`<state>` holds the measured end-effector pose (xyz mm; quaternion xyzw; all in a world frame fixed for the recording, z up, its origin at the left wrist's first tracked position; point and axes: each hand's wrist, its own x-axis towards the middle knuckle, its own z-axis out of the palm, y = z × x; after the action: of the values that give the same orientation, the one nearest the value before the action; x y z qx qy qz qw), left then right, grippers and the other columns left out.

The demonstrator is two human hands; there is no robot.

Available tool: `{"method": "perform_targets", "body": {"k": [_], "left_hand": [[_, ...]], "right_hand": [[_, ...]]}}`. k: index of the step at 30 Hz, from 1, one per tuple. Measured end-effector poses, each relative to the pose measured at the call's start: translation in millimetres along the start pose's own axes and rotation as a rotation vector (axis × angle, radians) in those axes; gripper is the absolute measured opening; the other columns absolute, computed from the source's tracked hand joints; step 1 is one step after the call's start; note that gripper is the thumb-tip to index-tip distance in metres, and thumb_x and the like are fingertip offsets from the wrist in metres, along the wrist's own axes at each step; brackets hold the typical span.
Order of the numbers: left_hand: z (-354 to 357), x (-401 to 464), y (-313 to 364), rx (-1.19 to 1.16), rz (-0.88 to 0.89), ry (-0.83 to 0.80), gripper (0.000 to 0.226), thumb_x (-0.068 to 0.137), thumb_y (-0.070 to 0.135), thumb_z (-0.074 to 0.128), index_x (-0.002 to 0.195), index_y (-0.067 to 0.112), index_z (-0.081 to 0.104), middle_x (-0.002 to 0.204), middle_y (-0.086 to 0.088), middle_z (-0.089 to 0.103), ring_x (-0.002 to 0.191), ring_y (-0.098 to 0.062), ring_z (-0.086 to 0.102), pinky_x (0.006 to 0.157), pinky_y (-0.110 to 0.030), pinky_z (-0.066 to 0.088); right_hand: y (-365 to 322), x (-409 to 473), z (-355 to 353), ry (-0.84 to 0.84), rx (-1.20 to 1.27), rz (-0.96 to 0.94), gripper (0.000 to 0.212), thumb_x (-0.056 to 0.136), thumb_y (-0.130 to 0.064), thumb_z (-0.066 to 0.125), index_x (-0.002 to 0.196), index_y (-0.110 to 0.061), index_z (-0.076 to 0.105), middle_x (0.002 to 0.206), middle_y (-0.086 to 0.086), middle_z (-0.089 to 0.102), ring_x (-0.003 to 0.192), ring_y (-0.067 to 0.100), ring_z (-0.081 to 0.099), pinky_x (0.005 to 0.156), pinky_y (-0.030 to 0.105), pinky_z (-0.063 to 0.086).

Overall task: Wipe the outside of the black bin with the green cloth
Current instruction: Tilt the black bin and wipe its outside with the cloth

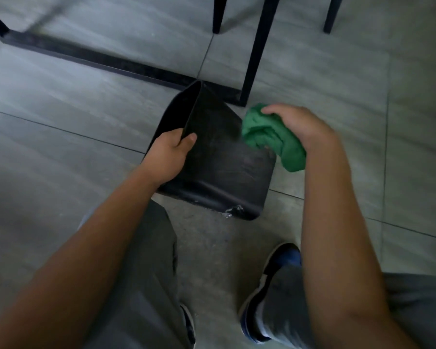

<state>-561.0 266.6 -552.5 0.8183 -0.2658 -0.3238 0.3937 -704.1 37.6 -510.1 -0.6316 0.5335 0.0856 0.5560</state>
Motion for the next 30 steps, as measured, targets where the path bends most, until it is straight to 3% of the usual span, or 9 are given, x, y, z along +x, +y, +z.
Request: {"method": "perform_targets", "body": {"k": [4,7,9,12,16,21,24,27,30], "left_hand": [[1,1,-4,-0.012,-0.008,0.005,0.031,0.108,0.033,0.047,0.113,0.011,0.067,0.103,0.0,0.067,0.095,-0.016,0.063,0.086,-0.028,0.045],[0,1,-8,0.0,-0.015,0.013,0.034,0.108,0.035,0.047,0.121,0.011,0.067,0.111,-0.003,0.069,0.1,-0.019,0.062,0.09,-0.032,0.047],[0,0,-7,-0.008,-0.021,0.002,0.035,0.108,0.035,0.046,0.123,0.012,0.067,0.111,-0.001,0.068,0.097,-0.014,0.062,0.088,-0.03,0.048],[2,2,-8,-0.039,-0.032,0.021,0.03,0.108,0.034,0.046,0.12,0.015,0.066,0.102,0.007,0.067,0.09,0.001,0.058,0.073,-0.015,0.044],[2,7,-11,-0.025,-0.048,0.045,0.025,0.108,0.033,0.046,0.111,0.017,0.066,0.094,0.012,0.066,0.088,0.001,0.06,0.069,-0.015,0.045],[1,8,-14,-0.086,-0.089,0.049,0.029,0.108,0.036,0.047,0.115,0.016,0.066,0.101,0.006,0.069,0.093,-0.005,0.063,0.078,-0.025,0.05],[6,5,-6,-0.061,-0.056,0.024,0.026,0.108,0.035,0.047,0.113,0.019,0.066,0.099,0.013,0.067,0.092,0.002,0.06,0.075,-0.016,0.046],[6,3,-8,-0.083,-0.054,0.013,0.024,0.108,0.035,0.047,0.116,0.022,0.066,0.1,0.017,0.067,0.094,0.004,0.06,0.077,-0.015,0.047],[6,0,-8,-0.07,-0.034,0.008,0.031,0.108,0.036,0.046,0.128,0.02,0.063,0.104,0.017,0.067,0.099,-0.001,0.061,0.084,-0.022,0.048]], "right_hand": [[41,25,42,0.063,0.107,0.109,0.036,0.095,-0.046,0.061,0.1,-0.013,0.07,0.087,0.011,0.075,0.072,0.024,0.07,0.059,0.026,0.049],[58,59,57,0.321,0.099,0.012,0.045,0.095,-0.046,0.061,0.125,-0.012,0.06,0.12,0.011,0.064,0.099,0.028,0.065,0.075,0.029,0.046],[68,68,59,0.563,0.026,-0.068,0.039,0.096,-0.042,0.063,0.125,-0.017,0.054,0.131,0.011,0.054,0.111,0.031,0.059,0.08,0.032,0.043],[81,64,81,0.769,0.005,-0.202,0.025,0.104,-0.035,0.055,0.115,-0.014,0.061,0.123,0.012,0.058,0.109,0.033,0.059,0.077,0.033,0.041],[75,44,124,0.72,-0.144,-0.397,0.039,0.102,-0.048,0.047,0.118,-0.018,0.067,0.119,0.007,0.069,0.113,0.028,0.058,0.089,0.04,0.051],[85,37,136,0.672,-0.276,-0.528,0.047,0.097,-0.051,0.058,0.132,-0.02,0.066,0.137,0.007,0.064,0.124,0.033,0.055,0.095,0.04,0.047],[111,63,113,0.8,-0.196,-0.309,0.052,0.1,-0.057,0.049,0.131,-0.019,0.069,0.14,0.011,0.061,0.124,0.037,0.055,0.098,0.041,0.044],[134,89,78,0.779,-0.169,-0.001,0.056,0.102,-0.059,0.043,0.136,-0.021,0.065,0.143,0.014,0.053,0.128,0.037,0.051,0.104,0.046,0.04],[128,94,80,0.746,-0.069,-0.024,0.056,0.102,-0.056,0.047,0.148,-0.025,0.053,0.139,0.014,0.057,0.123,0.037,0.056,0.096,0.043,0.047]]}}
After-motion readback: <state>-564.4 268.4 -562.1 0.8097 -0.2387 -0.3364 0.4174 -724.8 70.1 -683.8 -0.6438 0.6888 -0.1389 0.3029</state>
